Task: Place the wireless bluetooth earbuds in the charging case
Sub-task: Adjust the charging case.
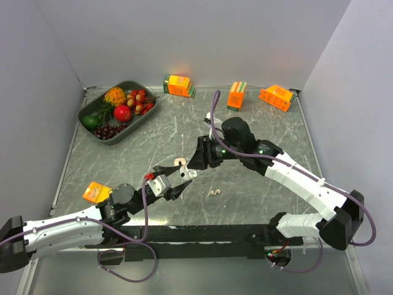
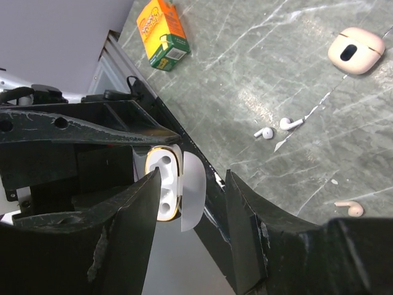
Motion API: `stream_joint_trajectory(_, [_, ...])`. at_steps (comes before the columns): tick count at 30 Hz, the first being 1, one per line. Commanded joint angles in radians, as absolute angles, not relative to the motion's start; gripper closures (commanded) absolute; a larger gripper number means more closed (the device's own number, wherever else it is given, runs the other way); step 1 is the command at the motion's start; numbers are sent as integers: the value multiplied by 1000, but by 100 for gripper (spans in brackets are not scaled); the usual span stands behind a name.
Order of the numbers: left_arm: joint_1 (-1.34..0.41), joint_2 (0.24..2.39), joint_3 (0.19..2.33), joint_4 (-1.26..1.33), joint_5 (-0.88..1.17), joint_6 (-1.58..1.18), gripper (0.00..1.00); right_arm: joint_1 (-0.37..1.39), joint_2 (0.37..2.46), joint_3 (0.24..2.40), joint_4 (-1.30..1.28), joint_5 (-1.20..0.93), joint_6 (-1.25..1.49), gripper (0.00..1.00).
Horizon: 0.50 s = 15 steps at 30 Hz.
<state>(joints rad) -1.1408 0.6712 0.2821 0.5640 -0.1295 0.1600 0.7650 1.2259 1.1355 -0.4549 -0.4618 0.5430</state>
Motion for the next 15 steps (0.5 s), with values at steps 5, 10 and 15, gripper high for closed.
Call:
stream_joint_trajectory(5, [-1147, 667, 302, 637, -138, 150, 99, 762, 1227, 1111, -413, -494, 549, 53])
stream_joint_trajectory(10, [-1147, 670, 305, 641, -137, 152, 99, 762, 1218, 1100, -407, -496, 549, 65])
stream_joint_trajectory(15, [-1147, 670, 304, 637, -133, 141, 99, 764, 1197, 1103, -408, -494, 531, 83])
